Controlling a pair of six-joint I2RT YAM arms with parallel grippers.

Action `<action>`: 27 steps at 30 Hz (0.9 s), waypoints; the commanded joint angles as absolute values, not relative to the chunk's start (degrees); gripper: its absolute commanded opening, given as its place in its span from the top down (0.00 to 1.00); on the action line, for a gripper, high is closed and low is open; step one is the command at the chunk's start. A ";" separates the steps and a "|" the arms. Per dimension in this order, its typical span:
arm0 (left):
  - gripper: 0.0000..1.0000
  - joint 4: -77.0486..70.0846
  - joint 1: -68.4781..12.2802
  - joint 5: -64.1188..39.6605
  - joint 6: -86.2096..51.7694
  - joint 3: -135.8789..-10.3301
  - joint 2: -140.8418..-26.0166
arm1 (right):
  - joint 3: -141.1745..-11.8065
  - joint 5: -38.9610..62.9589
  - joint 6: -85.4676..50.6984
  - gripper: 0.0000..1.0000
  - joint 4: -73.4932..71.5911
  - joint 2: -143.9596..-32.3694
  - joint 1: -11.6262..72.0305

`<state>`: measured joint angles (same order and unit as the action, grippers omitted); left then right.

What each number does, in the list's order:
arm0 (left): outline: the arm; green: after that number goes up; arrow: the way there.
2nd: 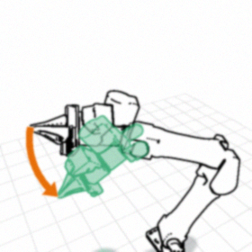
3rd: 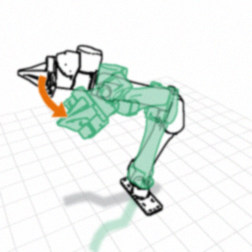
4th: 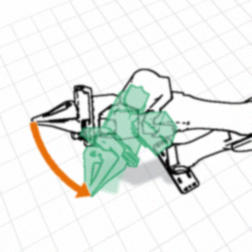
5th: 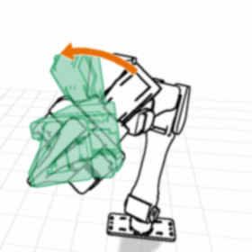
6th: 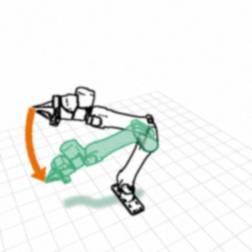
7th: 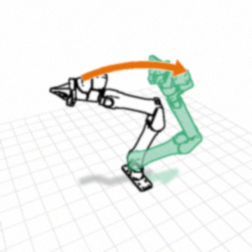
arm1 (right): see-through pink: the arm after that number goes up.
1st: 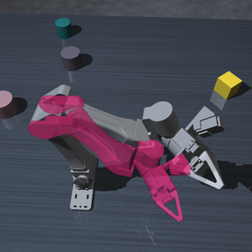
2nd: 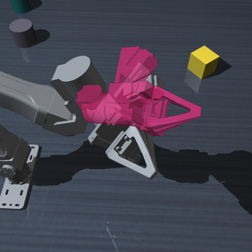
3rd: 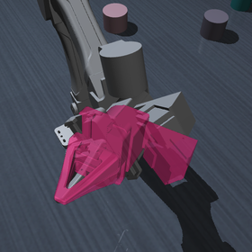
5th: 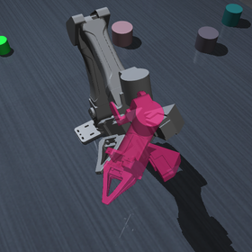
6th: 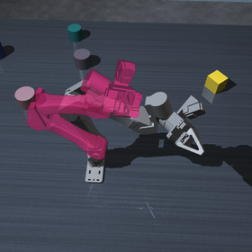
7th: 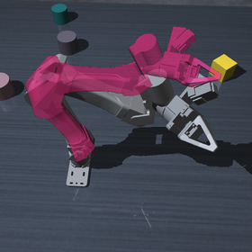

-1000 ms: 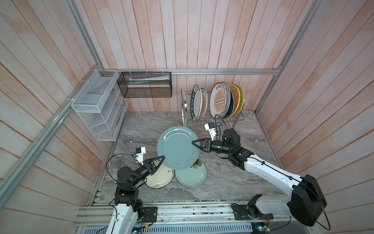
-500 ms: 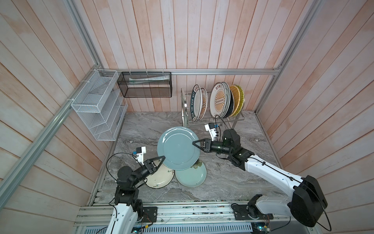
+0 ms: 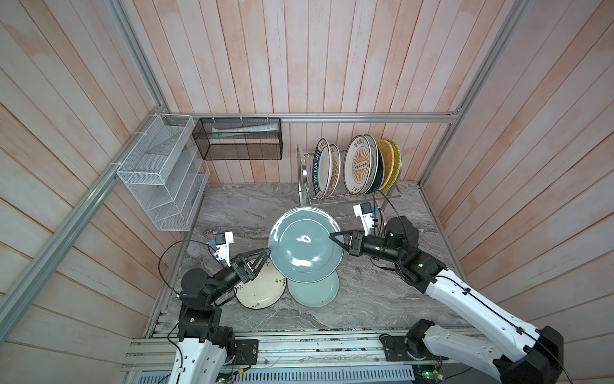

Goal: Load plates into a dish rack
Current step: Place the plate on the dish rack.

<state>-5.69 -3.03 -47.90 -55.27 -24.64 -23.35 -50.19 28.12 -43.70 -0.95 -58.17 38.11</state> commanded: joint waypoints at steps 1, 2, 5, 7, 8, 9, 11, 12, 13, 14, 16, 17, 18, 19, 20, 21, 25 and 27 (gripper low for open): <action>0.00 0.14 -2.99 -46.46 -46.08 -29.07 -23.21 | -57.63 28.06 -42.64 1.00 -3.40 -54.76 38.36; 0.00 1.33 -2.99 -46.16 -44.29 -30.37 -23.38 | -59.18 27.74 -42.14 1.00 -2.44 -54.42 38.33; 0.00 3.30 -2.99 -44.88 -40.08 -32.84 -23.64 | -64.32 26.65 -40.52 1.00 0.24 -54.37 38.33; 0.00 3.94 -2.99 -44.53 -38.04 -33.48 -23.56 | -67.46 25.52 -39.33 1.00 1.60 -54.84 38.39; 0.00 4.09 -2.99 -44.36 -37.06 -33.51 -23.29 | -69.59 24.28 -38.45 1.00 2.78 -55.24 38.33; 0.00 4.17 -2.99 -44.19 -36.28 -33.31 -23.04 | -71.50 22.78 -37.59 1.00 3.93 -55.70 38.33; 0.00 4.44 -2.99 -43.22 -34.67 -32.64 -22.34 | -76.68 19.25 -35.43 1.00 6.65 -57.18 38.21; 0.00 4.44 -2.99 -43.02 -33.95 -32.20 -22.10 | -78.99 17.64 -34.52 1.00 7.86 -57.90 38.15; 0.00 4.24 -2.99 -42.69 -33.31 -31.54 -21.59 | -81.76 15.29 -33.71 1.00 9.23 -58.76 38.18; 0.00 4.09 -2.99 -42.27 -32.93 -30.85 -20.89 | -84.04 12.99 -32.86 1.00 10.02 -59.57 37.98; 0.00 3.62 -2.99 -41.34 -32.43 -29.24 -19.48 | -88.52 8.28 -30.99 1.00 11.54 -61.06 37.96; 0.00 3.43 -2.99 -40.92 -32.43 -28.54 -18.57 | -90.73 4.95 -29.88 1.00 12.33 -61.93 37.89; 0.00 3.60 -2.99 -40.62 -32.32 -28.34 -18.16 | -92.81 1.80 -28.87 1.00 13.13 -62.77 37.79; 0.00 4.39 -2.99 -40.22 -31.90 -28.57 -17.99 | -95.26 -1.64 -27.20 1.00 14.14 -63.73 37.82; 0.00 5.05 -2.99 -39.93 -31.42 -28.83 -18.01 | -97.53 -5.93 -25.70 1.00 14.94 -64.71 37.80; 0.00 5.93 -2.99 -39.52 -30.89 -28.98 -18.26 | -99.08 -9.15 -24.65 1.00 15.32 -65.48 37.71; 0.00 8.99 -2.99 -38.67 -29.04 -30.10 -18.06 | -105.16 -20.73 -19.25 1.00 15.75 -68.01 37.71; 0.00 8.84 -3.05 -38.74 -29.09 -29.78 -17.07 | -107.62 -25.53 -16.30 1.00 15.65 -69.59 37.71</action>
